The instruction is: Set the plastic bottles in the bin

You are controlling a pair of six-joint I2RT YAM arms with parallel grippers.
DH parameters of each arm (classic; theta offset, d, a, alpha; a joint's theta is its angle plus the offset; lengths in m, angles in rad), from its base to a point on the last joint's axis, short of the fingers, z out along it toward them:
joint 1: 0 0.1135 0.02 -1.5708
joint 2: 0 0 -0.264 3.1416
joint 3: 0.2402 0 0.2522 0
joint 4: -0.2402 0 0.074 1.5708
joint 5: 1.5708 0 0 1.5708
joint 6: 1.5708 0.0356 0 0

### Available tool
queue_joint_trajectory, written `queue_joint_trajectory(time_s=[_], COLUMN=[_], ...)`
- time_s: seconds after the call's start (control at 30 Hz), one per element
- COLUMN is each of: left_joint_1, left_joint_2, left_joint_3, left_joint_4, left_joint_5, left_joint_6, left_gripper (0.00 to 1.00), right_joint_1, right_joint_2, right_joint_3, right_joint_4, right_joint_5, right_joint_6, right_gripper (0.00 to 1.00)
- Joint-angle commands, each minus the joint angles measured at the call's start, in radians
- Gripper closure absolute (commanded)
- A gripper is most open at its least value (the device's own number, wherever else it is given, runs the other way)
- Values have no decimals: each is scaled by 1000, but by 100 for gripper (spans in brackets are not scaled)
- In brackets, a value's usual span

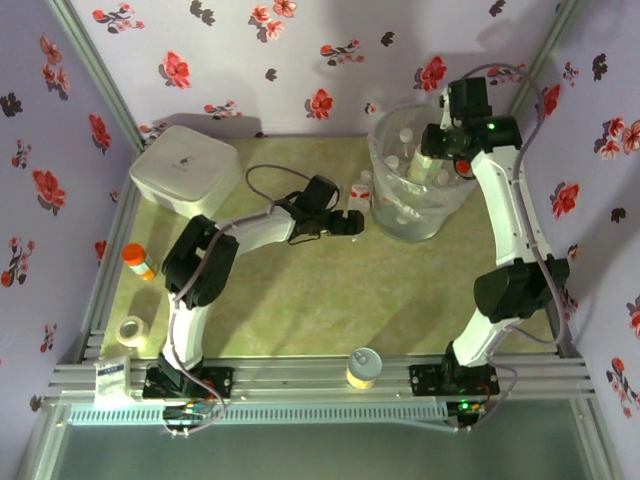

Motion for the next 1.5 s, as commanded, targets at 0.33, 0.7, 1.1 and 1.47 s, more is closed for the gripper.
queue_joint_trajectory(time_s=[0.33, 0.7, 1.1, 1.47], left_joint_1=[1, 45, 104, 101], left_joint_2=[157, 56, -478, -758], left_joint_3=[131, -12, -394, -669], left_joint_4=[-9, 46, 154, 521], left_joint_5=[8, 2, -8, 192], left_joint_6=[17, 32, 134, 149], left_gripper=[22, 50, 46, 47], right_joint_1=[-7, 3, 107, 271], right_joint_2=[-108, -315, -371, -223], right_joint_3=[-120, -177, -197, -188], right_joint_4=[37, 185, 252, 483], right_joint_5=[-58, -192, -268, -382], right_joint_6=[30, 131, 214, 366], right_gripper=[49, 37, 34, 11])
